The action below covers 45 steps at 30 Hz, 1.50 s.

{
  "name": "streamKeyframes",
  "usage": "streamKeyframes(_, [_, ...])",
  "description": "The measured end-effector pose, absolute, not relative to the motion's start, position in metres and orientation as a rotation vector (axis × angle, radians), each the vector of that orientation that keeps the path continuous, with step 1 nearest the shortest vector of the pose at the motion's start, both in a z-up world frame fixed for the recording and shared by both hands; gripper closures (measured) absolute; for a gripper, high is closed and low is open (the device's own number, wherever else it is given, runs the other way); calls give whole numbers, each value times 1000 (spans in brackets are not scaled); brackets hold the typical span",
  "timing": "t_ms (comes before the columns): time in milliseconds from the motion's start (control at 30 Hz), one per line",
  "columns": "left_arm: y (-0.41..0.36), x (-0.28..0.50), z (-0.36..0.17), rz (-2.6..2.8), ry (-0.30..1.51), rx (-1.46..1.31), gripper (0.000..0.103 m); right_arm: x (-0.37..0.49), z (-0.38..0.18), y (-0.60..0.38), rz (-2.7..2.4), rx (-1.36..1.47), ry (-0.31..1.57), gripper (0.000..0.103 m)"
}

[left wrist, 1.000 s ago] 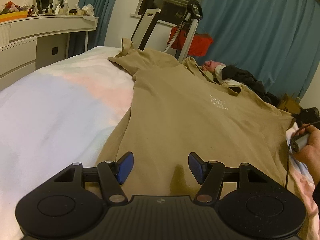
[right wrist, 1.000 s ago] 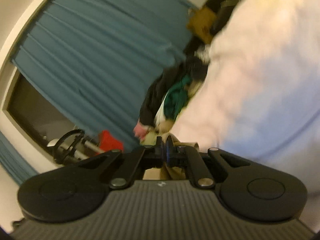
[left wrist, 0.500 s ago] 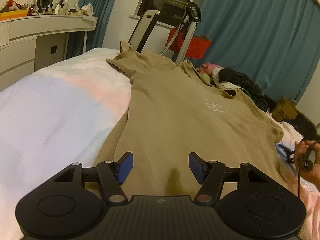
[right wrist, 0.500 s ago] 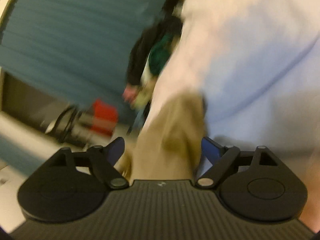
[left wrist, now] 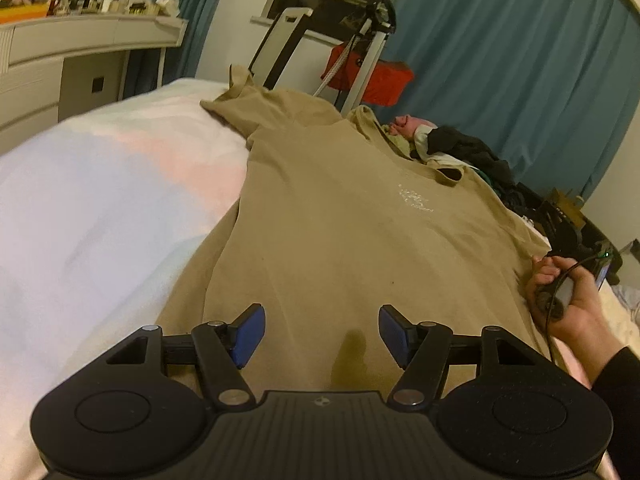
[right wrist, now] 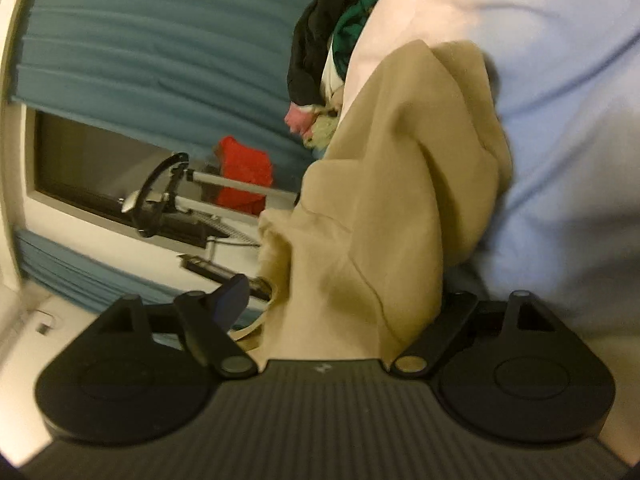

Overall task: Fold clothes
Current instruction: 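Fold the held sleeve with the right gripper across the sweatshirt body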

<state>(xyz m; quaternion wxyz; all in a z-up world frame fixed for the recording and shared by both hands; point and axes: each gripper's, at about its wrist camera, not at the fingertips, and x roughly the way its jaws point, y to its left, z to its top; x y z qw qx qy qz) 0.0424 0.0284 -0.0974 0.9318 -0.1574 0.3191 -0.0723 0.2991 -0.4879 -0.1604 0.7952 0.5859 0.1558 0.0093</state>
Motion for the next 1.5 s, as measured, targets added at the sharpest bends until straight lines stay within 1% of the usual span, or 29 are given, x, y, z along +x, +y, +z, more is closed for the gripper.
streamKeyframes(200, [31, 48, -103, -158, 662, -352, 37, 300, -166, -506, -3, 1329, 172, 18])
streamKeyframes(233, [31, 49, -104, -159, 664, -354, 37, 300, -167, -510, 8, 1357, 144, 17])
streamKeyframes(367, [28, 49, -105, -163, 661, -348, 36, 291, -169, -528, 34, 1447, 6, 17])
streamKeyframes(467, [27, 49, -104, -164, 659, -344, 36, 267, -150, -544, -71, 1350, -111, 17])
streamKeyframes(567, [26, 49, -104, -160, 661, -348, 36, 243, -134, -564, -188, 1262, -153, 17])
streamKeyframes(633, [25, 49, -103, -156, 658, -339, 36, 234, -133, -575, -224, 1285, -116, 17])
streamKeyframes(733, [25, 47, -100, -150, 656, -325, 36, 233, -129, -580, -269, 1289, 3, 17])
streamKeyframes(867, [26, 43, -98, -144, 662, -328, 35, 226, -117, -570, -345, 1189, 107, 17])
streamKeyframes(1000, [28, 36, -92, -146, 654, -336, 34, 248, -124, -555, -245, 1232, 334, 17])
streamKeyframes(1033, [28, 34, -91, -148, 650, -335, 33, 255, -126, -550, -237, 1233, 387, 19])
streamKeyframes(1067, [29, 32, -89, -149, 645, -334, 33, 259, -128, -546, -234, 1226, 409, 19])
streamKeyframes(1133, [29, 29, -87, -150, 639, -333, 32, 262, -131, -538, -231, 1193, 390, 17])
streamKeyframes(1333, [24, 32, -87, -145, 611, -298, 32, 295, -152, -532, -142, 1179, 224, 18])
streamKeyframes(1400, [21, 39, -87, -146, 606, -290, 32, 309, -157, -532, -138, 1146, 192, 16])
streamKeyframes(1467, [18, 46, -89, -146, 603, -287, 32, 324, -153, -538, -141, 1136, 199, 17])
streamKeyframes(1500, [16, 48, -89, -150, 599, -280, 32, 331, -150, -541, -140, 1137, 202, 20])
